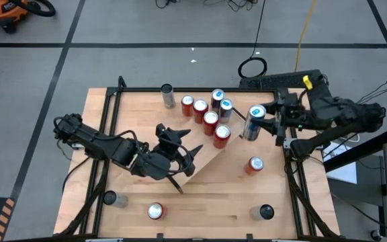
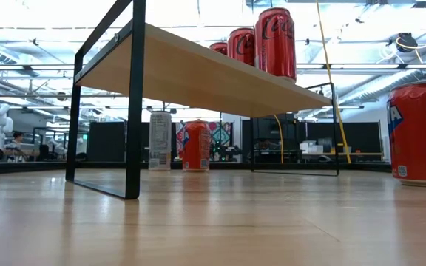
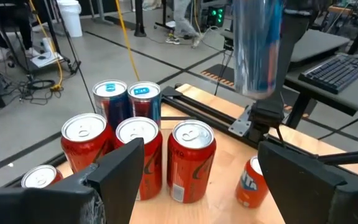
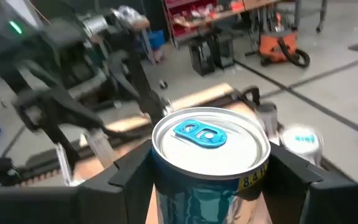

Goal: Place canned beverage on shelf
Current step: Put the blue soda can on the shelf

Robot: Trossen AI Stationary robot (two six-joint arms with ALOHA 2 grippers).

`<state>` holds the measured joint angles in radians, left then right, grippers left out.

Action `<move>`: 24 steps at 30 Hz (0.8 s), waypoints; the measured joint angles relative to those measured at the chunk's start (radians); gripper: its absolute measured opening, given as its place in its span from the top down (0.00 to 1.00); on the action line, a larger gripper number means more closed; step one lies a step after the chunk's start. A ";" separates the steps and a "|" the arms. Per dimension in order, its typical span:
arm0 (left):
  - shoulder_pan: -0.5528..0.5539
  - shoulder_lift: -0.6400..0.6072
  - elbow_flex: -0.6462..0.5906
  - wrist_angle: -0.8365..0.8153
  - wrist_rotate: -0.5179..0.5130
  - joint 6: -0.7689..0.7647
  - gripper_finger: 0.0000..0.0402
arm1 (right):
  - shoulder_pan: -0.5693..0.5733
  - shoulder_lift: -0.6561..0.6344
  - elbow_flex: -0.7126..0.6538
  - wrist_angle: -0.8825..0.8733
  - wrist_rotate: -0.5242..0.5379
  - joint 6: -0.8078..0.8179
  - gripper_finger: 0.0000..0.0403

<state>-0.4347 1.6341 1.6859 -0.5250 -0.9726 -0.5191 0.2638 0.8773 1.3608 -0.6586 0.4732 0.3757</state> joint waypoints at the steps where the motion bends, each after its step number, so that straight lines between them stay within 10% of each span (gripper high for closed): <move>1: 0.000 0.000 0.000 0.000 0.000 0.000 0.22 | 0.000 -0.014 -0.033 0.000 0.005 0.009 0.47; 24: 0.020 0.001 0.000 -0.001 0.007 -0.130 0.22 | -0.026 -0.229 -0.506 0.303 0.185 -0.118 0.47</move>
<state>-0.4143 1.6352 1.6859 -0.5263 -0.9657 -0.6495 0.2377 0.6487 0.8550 -0.3556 0.6586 0.2573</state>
